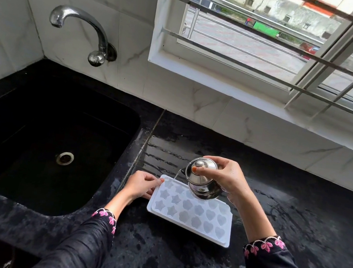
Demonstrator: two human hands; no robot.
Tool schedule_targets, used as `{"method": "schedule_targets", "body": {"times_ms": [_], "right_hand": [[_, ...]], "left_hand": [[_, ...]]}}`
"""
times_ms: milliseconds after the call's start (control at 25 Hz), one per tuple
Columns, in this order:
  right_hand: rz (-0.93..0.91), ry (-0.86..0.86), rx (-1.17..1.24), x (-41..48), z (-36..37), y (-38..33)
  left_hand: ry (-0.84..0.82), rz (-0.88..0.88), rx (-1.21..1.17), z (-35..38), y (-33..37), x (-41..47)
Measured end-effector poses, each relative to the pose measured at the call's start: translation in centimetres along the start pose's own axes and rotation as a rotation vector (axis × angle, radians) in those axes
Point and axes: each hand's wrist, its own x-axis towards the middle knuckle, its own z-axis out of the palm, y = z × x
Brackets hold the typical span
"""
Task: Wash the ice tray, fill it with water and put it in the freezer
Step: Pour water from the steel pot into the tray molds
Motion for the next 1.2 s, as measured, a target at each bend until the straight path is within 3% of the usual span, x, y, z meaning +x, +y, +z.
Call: {"method": "schedule_targets", "body": {"times_ms": [1200], "right_hand": [[-0.031, -0.010, -0.072, -1.9, 0.9, 1.1]], "left_hand": [[0.001, -0.002, -0.010, 0.1, 0.5, -0.5]]}}
